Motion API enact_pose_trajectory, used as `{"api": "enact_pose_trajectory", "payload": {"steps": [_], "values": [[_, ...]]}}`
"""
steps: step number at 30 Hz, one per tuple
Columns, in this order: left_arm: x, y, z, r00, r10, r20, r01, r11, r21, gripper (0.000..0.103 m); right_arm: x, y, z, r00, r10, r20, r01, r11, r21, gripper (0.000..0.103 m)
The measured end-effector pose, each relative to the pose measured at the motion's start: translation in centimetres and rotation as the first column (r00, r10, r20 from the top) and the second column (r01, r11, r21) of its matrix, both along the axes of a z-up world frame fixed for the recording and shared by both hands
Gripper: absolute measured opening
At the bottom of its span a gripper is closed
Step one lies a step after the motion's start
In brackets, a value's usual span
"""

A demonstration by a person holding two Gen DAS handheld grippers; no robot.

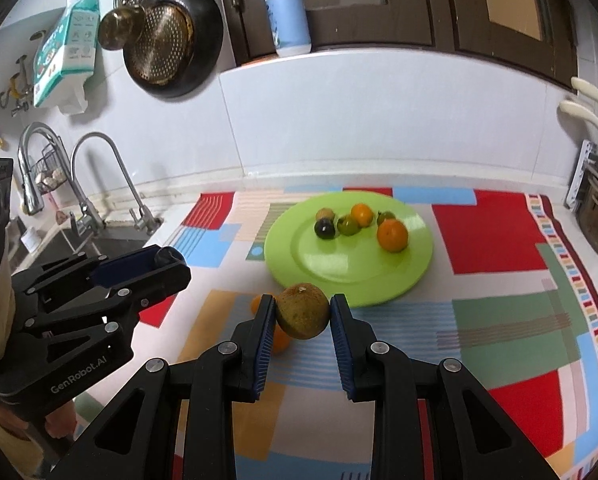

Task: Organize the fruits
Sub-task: 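Carry the plum and yellow lime over the green plate with both tools, then open both tools to release the plum and lime onto the plate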

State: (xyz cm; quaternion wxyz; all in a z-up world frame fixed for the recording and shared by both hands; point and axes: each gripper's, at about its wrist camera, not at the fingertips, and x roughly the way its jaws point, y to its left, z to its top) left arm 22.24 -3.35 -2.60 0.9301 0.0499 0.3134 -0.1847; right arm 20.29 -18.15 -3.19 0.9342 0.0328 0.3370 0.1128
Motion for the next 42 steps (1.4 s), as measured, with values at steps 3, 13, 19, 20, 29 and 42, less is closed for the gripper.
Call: {"api": "enact_pose_trajectory", "payload": {"steps": [3,13,19,20,29,42], "values": [[0.9,-0.5,0.6,1.0,-0.006,0.01,0.006,1.0,-0.016,0.03,0.6,-0.5,0.5,1.0,-0.006,0.012,0.006,1.0,0.002,0.029],[4.8,-2.6,0.6,1.0,-0.028,0.009,0.028,1.0,0.0,0.03,4.4,-1.5,1.2,0.999,-0.023,0.027,0.023,1.0,0.001,0.029],[7.3,-3.3,-0.8,0.999,-0.033,-0.026,0.033,0.999,0.015,0.03,6.7,-2.1,0.5,0.999,-0.035,0.014,0.035,0.999,-0.012,0.029],[7.8,-3.4,-1.2,0.999,-0.034,-0.037,0.035,0.999,0.016,0.03,7.1,-2.1,0.4,0.999,-0.034,0.01,0.034,0.999,-0.013,0.029],[11.6,-4.0,-3.8,0.994,-0.048,-0.103,0.051,0.998,0.027,0.03,11.0,-2.5,-2.4,0.997,-0.044,-0.058,0.043,0.999,-0.021,0.029],[15.1,-4.8,-7.1,0.983,-0.059,-0.177,0.068,0.997,0.046,0.03,14.8,-2.8,-5.7,0.99,-0.048,-0.132,0.044,0.999,-0.028,0.029]]}}
